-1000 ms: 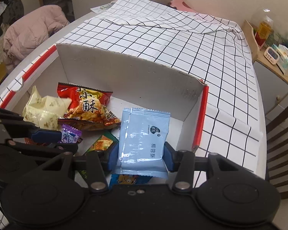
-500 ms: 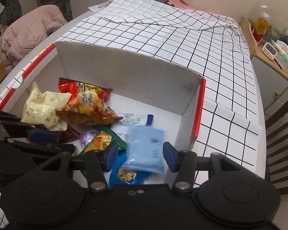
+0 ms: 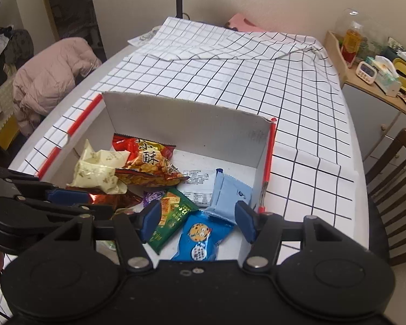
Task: Organize snacks
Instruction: 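Withdraw both tools from the box toward the yellow M&M's bag and orange snack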
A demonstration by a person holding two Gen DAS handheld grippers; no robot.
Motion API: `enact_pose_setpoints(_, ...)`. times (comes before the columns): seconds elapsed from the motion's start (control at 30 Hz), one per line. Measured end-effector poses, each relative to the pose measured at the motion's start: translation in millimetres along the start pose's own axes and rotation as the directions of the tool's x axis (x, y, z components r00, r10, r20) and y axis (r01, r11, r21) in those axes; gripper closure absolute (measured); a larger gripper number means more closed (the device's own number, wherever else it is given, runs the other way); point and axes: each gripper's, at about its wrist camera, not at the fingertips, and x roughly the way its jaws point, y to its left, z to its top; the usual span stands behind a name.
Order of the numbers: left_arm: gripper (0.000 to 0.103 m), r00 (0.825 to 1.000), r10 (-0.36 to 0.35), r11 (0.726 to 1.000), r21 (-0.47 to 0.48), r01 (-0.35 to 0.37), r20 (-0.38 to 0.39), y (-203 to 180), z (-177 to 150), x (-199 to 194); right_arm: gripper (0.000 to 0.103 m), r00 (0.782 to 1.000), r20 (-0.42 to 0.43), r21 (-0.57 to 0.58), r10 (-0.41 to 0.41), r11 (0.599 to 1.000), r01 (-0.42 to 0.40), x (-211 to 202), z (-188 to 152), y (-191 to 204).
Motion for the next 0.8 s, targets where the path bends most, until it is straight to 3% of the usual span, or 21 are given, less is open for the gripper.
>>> enact_pose_setpoints(0.23,0.070,0.998,-0.027,1.000,0.017,0.026,0.060,5,-13,-36,0.041,0.999,0.048,0.015,-0.017,1.000,0.016,-35,-14,13)
enact_pose_setpoints(0.37,0.054,0.993,-0.040,0.999,0.030,0.037,0.109,10,-24,-58,0.041,0.997,0.073,0.032,-0.017,0.999,0.015,-55,-23,22)
enact_pose_setpoints(0.43,0.054,0.991,-0.048,0.998,0.042,0.043,0.124,11,-30,-69,0.040,0.996,0.084,0.035,-0.020,0.999,0.017,-63,-28,29)
enact_pose_setpoints(0.57,0.054,0.987,-0.053,0.997,0.065,0.043,0.153,15,-41,-89,0.029,0.993,0.115,0.056,-0.019,0.998,0.013,-80,-39,39)
enact_pose_setpoints(0.8,0.054,0.980,-0.066,0.995,0.090,0.049,0.190,28,-62,-117,0.024,0.989,0.150,0.090,0.010,0.996,-0.024,-102,-59,59)
